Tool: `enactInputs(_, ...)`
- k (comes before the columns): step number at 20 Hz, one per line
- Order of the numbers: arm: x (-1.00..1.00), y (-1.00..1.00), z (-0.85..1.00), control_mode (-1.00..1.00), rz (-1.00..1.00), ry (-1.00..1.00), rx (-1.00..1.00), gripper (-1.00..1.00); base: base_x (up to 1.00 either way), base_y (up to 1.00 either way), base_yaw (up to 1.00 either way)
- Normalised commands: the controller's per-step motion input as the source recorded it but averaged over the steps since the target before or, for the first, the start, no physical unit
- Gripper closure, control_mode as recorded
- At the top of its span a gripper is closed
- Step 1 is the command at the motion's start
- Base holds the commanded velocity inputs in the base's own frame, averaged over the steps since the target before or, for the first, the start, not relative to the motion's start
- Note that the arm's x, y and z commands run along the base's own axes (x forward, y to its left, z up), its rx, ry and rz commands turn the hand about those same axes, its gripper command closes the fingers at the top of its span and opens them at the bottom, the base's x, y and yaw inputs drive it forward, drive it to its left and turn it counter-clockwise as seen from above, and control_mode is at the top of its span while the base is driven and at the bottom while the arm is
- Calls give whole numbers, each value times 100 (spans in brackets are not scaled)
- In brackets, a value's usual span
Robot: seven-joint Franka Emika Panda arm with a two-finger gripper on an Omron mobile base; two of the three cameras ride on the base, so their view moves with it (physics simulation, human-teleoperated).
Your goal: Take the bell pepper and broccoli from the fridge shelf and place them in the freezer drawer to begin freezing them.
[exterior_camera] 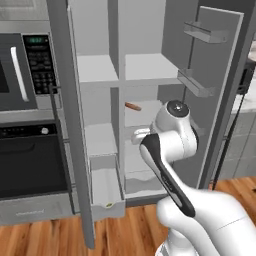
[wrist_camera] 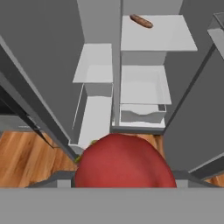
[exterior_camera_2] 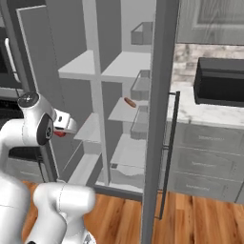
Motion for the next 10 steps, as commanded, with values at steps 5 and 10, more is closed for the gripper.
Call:
enactInputs(5,0,0,0,100,0,0,0,100,4,28,20)
enactInputs(10,0,0,0,100,0,0,0,100,19,4,14)
